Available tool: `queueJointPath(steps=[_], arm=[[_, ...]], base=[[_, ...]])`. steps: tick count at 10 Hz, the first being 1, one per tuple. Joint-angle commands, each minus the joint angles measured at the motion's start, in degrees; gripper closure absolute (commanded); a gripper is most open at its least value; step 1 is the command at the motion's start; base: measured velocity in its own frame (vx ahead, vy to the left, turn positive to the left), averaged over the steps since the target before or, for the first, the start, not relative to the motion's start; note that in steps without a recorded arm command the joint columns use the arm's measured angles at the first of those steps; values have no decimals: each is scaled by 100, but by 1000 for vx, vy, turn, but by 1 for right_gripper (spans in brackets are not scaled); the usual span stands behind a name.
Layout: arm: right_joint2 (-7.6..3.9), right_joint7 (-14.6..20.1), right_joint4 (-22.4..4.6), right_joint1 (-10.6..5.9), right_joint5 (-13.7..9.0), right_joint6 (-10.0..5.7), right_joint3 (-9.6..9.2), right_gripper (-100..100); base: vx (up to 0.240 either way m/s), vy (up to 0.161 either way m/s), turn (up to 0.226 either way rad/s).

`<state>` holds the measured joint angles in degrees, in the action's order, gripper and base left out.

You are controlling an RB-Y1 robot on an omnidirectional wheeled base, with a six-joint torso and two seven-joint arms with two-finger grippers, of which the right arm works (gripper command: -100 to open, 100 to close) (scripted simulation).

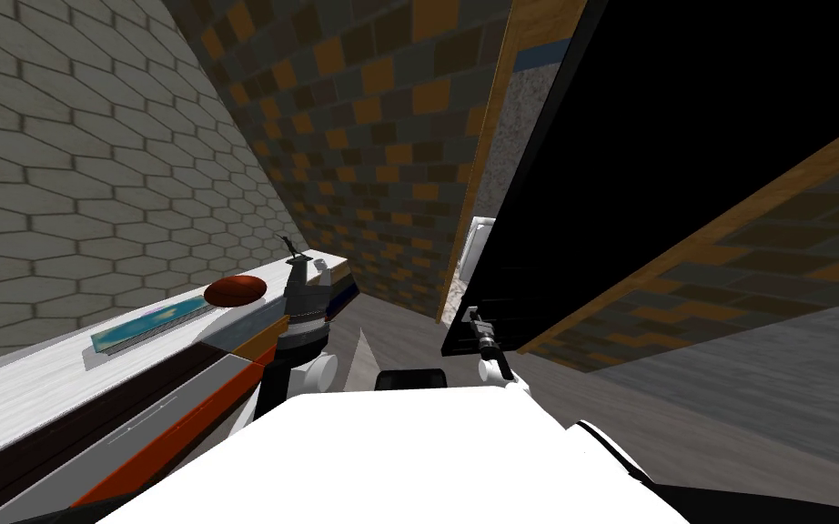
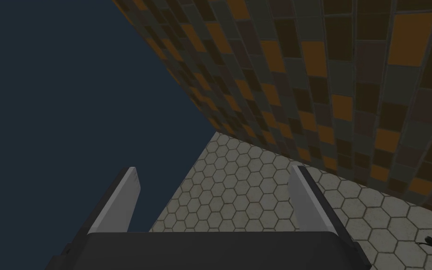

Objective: Pull the door open

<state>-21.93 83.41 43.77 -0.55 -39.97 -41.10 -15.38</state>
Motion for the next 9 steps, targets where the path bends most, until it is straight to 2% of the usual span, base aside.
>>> queueJointPath(steps=[1, 2, 3, 6, 9], arm=[[12, 0, 11, -5, 6, -8, -12, 100], [12, 0, 11, -5, 6, -8, -12, 100], [2, 86, 35, 66, 95, -217, -172, -100], [-1, 201, 75, 153, 217, -496, -392, -100], [-4, 292, 108, 222, 315, -721, -569, -100]], base=[[0, 0, 0], [0, 0, 0], [-98, -71, 85], [-165, -110, 79], [-119, -62, 56]])
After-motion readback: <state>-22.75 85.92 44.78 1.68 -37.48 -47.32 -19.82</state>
